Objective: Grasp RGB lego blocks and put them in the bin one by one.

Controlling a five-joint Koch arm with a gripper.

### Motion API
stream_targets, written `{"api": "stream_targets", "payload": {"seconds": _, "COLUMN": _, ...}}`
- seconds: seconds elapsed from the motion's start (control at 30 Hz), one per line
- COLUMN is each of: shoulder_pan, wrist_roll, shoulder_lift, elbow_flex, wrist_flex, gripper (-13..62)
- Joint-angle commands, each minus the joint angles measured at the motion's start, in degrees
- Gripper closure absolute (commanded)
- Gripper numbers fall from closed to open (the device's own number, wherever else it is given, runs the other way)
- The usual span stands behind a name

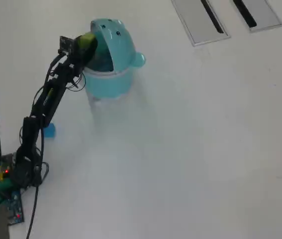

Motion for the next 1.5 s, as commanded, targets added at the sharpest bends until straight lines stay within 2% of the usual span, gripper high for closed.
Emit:
{"api": "stream_targets", "payload": {"seconds": 0.0, "shoulder_pan": -0.62, "wrist_roll": 1.76, "shoulder_lift": 1.14, "elbow_flex": -6.94, "wrist_flex": -0.44, "gripper": 27.0}}
{"api": "stream_targets", "payload": {"seconds": 0.07, "shoulder_pan": -0.53, "wrist_roll": 2.29, "shoulder_lift": 1.32, "elbow_flex": -7.29, "wrist_flex": 1.41, "gripper": 26.1}}
{"api": "stream_targets", "payload": {"seconds": 0.1, "shoulder_pan": -0.53, "wrist_roll": 2.46, "shoulder_lift": 1.23, "elbow_flex": -7.91, "wrist_flex": 1.85, "gripper": 23.3}}
{"api": "stream_targets", "payload": {"seconds": 0.13, "shoulder_pan": -0.62, "wrist_roll": 2.90, "shoulder_lift": 0.97, "elbow_flex": -8.79, "wrist_flex": 1.85, "gripper": 17.4}}
{"api": "stream_targets", "payload": {"seconds": 0.17, "shoulder_pan": -0.70, "wrist_roll": 2.90, "shoulder_lift": 0.26, "elbow_flex": -9.58, "wrist_flex": 1.93, "gripper": 15.8}}
{"api": "stream_targets", "payload": {"seconds": 0.43, "shoulder_pan": -0.53, "wrist_roll": 2.90, "shoulder_lift": 0.53, "elbow_flex": -9.93, "wrist_flex": 6.86, "gripper": 15.8}}
{"api": "stream_targets", "payload": {"seconds": 0.8, "shoulder_pan": -0.97, "wrist_roll": 1.85, "shoulder_lift": 9.40, "elbow_flex": -7.03, "wrist_flex": 15.73, "gripper": 16.9}}
{"api": "stream_targets", "payload": {"seconds": 0.87, "shoulder_pan": -0.97, "wrist_roll": 3.08, "shoulder_lift": 11.16, "elbow_flex": -5.10, "wrist_flex": 15.91, "gripper": 14.7}}
{"api": "stream_targets", "payload": {"seconds": 1.1, "shoulder_pan": -1.05, "wrist_roll": 6.68, "shoulder_lift": 30.59, "elbow_flex": 21.97, "wrist_flex": 8.00, "gripper": 17.3}}
{"api": "stream_targets", "payload": {"seconds": 1.47, "shoulder_pan": 0.62, "wrist_roll": 9.14, "shoulder_lift": 48.78, "elbow_flex": 48.60, "wrist_flex": 0.00, "gripper": 17.2}}
